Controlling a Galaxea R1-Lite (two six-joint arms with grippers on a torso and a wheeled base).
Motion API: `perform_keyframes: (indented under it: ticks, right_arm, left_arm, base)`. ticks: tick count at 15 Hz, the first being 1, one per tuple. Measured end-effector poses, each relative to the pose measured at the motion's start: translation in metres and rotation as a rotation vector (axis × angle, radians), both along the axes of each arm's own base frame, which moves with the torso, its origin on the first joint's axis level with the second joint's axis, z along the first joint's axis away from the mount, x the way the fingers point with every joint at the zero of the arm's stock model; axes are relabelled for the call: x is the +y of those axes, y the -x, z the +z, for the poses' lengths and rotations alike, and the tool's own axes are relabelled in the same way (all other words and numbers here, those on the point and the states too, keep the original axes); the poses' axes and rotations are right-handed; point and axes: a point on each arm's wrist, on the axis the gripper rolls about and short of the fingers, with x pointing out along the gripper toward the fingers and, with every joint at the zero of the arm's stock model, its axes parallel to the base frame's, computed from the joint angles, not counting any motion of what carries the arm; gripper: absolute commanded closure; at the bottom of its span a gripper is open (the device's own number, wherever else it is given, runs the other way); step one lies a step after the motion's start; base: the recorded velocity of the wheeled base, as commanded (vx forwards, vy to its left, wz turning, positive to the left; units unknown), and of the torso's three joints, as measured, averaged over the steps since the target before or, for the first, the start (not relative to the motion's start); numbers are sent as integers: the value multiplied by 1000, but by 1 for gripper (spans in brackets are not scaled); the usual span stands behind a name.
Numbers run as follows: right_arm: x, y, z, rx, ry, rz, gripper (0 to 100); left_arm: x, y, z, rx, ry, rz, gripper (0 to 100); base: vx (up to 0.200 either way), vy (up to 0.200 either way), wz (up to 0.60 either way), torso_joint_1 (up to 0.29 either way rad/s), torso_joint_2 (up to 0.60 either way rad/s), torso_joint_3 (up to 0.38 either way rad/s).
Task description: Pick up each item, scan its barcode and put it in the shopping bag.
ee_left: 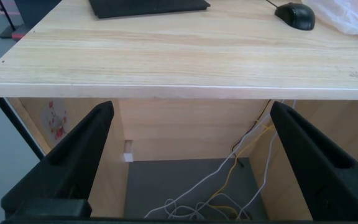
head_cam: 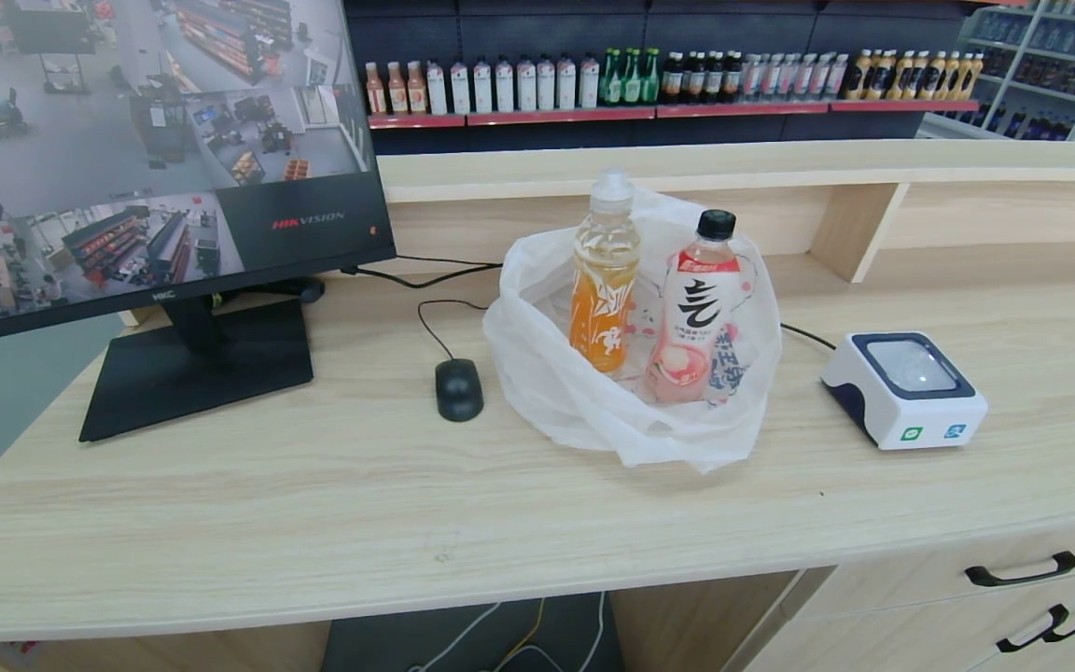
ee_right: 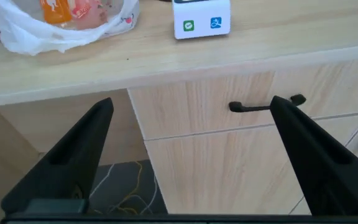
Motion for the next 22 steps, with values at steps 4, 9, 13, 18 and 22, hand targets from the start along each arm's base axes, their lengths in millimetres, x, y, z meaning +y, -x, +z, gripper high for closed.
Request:
perform_keyframes:
  ticks: [4,9,13,18,22]
  right_arm:
    - [2,0,-1,-2,75,68,0]
    - [0,0,-8,65,76,-23,0]
    - [-1,0,-7,61,43,-25,0]
    - [-1,0,-7,60,41,-27,0]
    - [-1,0,-7,61,42,-26,0]
  left_arm:
    - [0,0,0,0,-1,1,0]
    - [0,0,0,0,0,0,0]
    - [0,0,0,0,0,1,0]
    - [0,0,0,0,-1,-1,0]
    - [0,0,0,0,1,0,0]
  base:
    - [0,0,0,0,0,0]
    - [0,0,0,0,0,0]
    - [-50,0,0,1,1,-1]
    - [-120,0,0,7,2,1]
    - [0,-50,0,4,2,1]
